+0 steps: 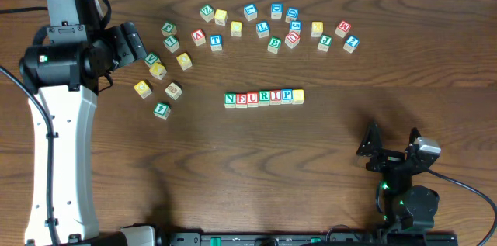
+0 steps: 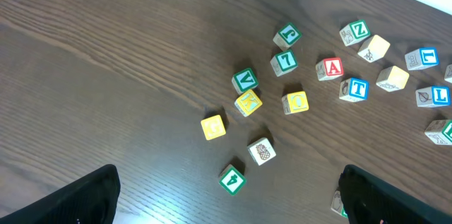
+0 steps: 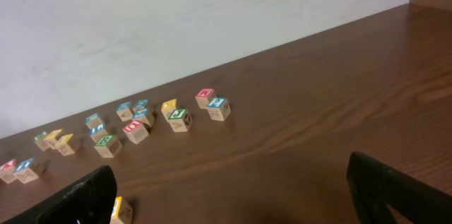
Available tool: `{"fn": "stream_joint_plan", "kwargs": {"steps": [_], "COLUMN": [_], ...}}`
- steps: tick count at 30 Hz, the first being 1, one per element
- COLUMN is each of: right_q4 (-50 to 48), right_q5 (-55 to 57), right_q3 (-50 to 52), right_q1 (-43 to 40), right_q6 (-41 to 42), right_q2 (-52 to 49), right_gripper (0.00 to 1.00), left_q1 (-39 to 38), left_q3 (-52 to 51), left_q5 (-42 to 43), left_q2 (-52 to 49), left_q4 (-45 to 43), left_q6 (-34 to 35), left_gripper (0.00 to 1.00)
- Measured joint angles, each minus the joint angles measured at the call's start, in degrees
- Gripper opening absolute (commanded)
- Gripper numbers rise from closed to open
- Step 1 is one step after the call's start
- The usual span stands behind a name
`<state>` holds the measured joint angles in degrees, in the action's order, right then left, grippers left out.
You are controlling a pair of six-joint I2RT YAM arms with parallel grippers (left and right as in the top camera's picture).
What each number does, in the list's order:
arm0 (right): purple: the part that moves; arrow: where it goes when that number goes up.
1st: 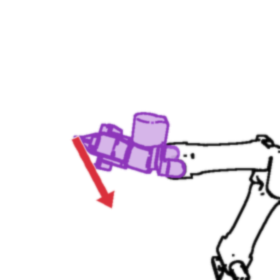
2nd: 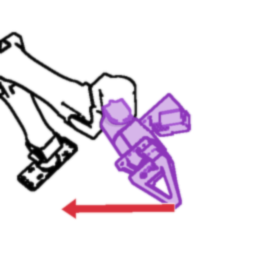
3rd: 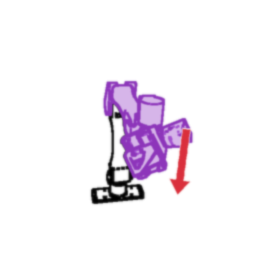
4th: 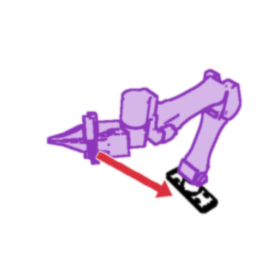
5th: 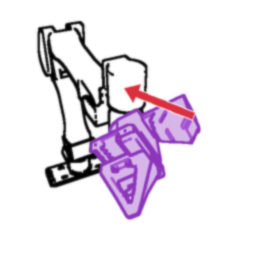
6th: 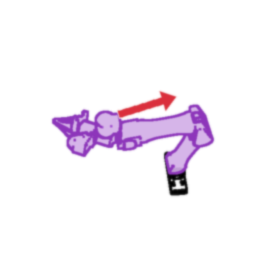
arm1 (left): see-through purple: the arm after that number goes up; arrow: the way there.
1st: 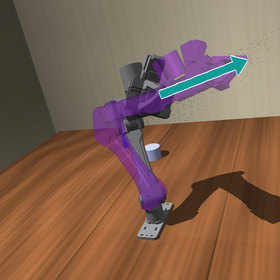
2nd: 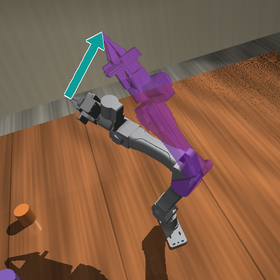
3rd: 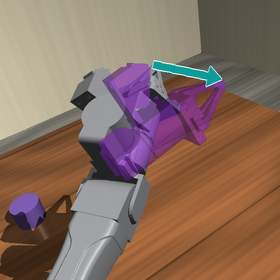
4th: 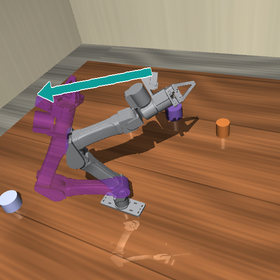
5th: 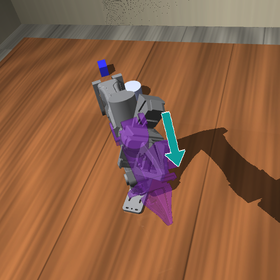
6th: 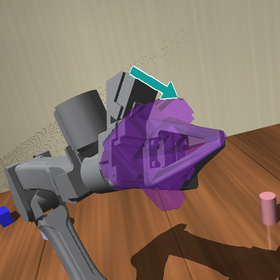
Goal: Spell out NEURIPS
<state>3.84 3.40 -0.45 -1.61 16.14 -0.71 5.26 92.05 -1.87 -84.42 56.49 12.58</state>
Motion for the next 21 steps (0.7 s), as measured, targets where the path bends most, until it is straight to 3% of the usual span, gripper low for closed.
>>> {"fn": "stream_joint_plan", "kwargs": {"steps": [13, 17, 21], "right_q4": [0.0, 0.0, 0.0], "right_q5": [0.0, 0.0, -0.1], "right_q3": [0.0, 0.0, 0.0], "right_q1": [0.0, 0.0, 0.0], "right_q6": [0.0, 0.0, 0.0], "right_q2": [0.0, 0.0, 0.0], "right_gripper": [0.99, 0.99, 0.99], "left_q1": [0.0, 0.0, 0.0], "left_q3": [0.0, -4.2, -14.6], "left_q5": [-1.2, -1.7, -0.6], "left_q2": [0.2, 4.9, 14.5], "left_q4": [-0.5, -8.9, -22.0], "left_q6": [0.0, -0.5, -3.6], "left_gripper": [0.98, 0.98, 0.98]}}
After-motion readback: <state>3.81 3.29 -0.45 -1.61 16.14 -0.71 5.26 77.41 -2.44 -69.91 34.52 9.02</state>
